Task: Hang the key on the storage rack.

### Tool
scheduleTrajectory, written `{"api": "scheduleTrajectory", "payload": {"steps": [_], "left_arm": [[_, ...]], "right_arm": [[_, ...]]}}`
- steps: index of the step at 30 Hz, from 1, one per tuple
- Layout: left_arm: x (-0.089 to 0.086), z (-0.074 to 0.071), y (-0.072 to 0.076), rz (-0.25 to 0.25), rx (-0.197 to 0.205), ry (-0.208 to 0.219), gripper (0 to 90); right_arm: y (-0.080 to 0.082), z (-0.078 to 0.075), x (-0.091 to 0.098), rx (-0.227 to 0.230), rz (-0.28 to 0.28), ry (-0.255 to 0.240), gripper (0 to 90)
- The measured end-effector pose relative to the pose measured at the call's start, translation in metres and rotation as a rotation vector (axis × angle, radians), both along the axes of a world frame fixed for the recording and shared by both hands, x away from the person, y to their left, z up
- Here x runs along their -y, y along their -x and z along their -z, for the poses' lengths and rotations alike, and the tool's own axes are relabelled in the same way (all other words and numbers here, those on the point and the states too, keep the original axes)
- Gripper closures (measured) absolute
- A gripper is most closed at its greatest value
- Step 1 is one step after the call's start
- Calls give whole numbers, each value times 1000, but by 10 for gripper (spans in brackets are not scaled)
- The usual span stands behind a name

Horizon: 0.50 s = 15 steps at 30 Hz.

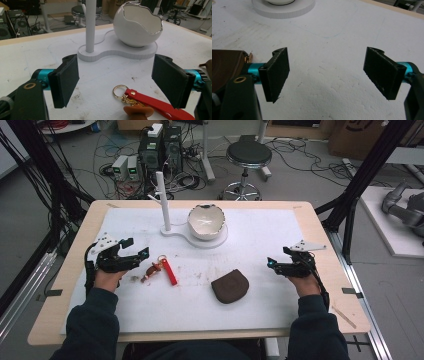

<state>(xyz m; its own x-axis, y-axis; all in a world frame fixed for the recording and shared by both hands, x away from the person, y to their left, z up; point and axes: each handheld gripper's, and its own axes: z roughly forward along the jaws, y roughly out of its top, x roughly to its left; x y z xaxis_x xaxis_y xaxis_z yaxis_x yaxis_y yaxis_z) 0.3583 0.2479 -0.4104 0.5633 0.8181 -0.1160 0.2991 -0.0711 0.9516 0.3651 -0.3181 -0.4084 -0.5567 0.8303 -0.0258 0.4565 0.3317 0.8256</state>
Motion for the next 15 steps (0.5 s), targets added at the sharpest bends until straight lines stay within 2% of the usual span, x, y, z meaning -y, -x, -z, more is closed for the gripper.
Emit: {"api": "scheduleTrajectory", "payload": {"steps": [7,15], "left_arm": [[0,0,0,-11,2,21,218],[2,1,-1,-9,-15,14,218]], "right_arm": [[1,2,1,-7,0,-28,212],[3,4,1,-14,-13,-34,212]]}}
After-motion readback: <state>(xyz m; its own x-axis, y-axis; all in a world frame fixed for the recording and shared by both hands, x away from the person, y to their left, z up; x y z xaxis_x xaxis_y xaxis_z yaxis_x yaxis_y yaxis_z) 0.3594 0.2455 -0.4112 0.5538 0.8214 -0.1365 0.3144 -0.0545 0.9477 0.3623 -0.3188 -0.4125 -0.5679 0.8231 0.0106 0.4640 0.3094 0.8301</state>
